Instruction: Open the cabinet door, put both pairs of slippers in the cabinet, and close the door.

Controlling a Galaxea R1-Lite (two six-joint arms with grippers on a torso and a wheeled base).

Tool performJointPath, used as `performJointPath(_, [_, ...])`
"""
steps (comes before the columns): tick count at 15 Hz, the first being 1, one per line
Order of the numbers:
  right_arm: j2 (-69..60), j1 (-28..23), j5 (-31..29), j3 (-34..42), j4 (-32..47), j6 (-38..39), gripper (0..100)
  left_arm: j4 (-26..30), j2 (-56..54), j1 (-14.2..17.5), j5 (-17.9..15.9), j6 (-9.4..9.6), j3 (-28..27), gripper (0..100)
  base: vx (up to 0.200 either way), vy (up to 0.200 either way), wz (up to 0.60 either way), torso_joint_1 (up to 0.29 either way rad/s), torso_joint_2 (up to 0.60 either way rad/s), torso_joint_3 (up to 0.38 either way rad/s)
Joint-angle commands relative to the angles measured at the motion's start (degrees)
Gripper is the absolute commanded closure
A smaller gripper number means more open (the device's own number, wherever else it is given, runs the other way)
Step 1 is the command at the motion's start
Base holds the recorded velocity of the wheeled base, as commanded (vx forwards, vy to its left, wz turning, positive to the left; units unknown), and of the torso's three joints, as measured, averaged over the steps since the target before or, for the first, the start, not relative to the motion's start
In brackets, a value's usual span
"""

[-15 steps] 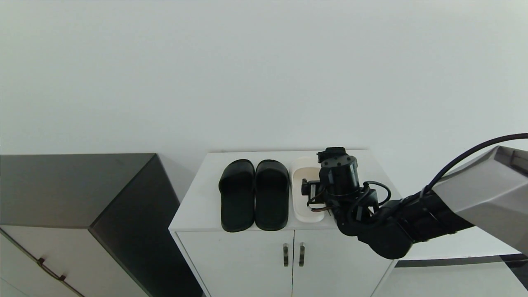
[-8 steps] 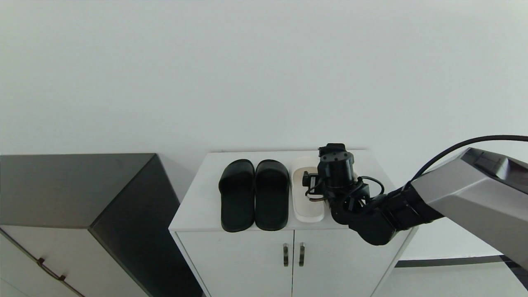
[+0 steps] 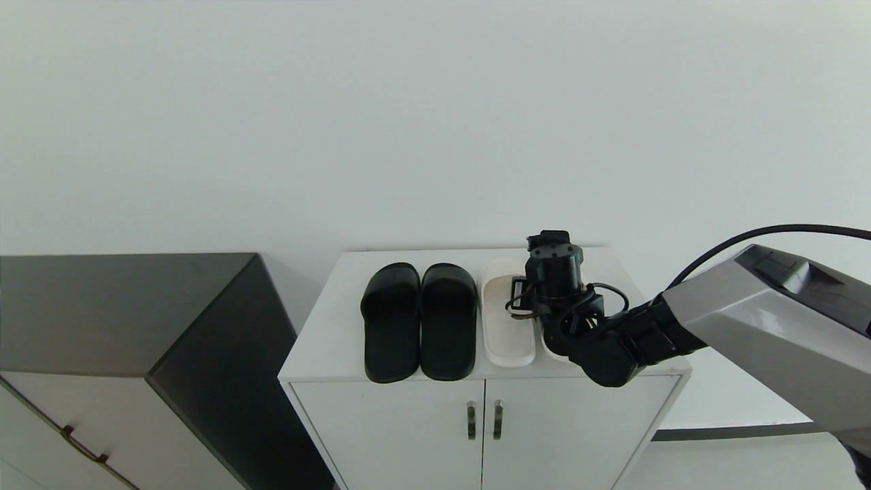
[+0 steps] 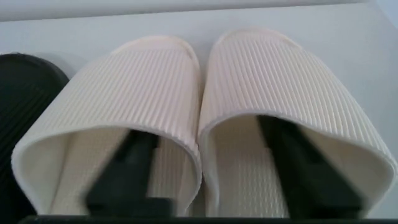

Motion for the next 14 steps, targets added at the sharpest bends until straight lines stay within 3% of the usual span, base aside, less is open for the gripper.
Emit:
performJointPath(1, [0.52,-0.21,-0.01,-0.40,-0.02,-0.33,100,-0.07,0.08,-0.02,0.02,-0.04,0.00,100,0.000,0.000,0.00,0.000,0.00,0.000])
performJointPath(8, [-5.90,0.05,-0.01,1.70,-0.81,-6.05,100,-0.07,0.08,-0.02,0.02,-0.04,0.00,100,0.000,0.000,0.00,0.000,0.00,0.000])
performJointPath(12, [-18.91,2.78,1.84,13.13,-0.73,-8.24,100,0.02,0.08,-0.02,-0.07,0.04,0.00,100,0.000,0.000,0.00,0.000,0.00,0.000])
performJointPath(14, [-30.24,5.24,10.80,25.87,-0.55,-8.07,100,0.02,0.08,-0.02,-0.07,-0.04,0.00,100,0.000,0.000,0.00,0.000,0.00,0.000])
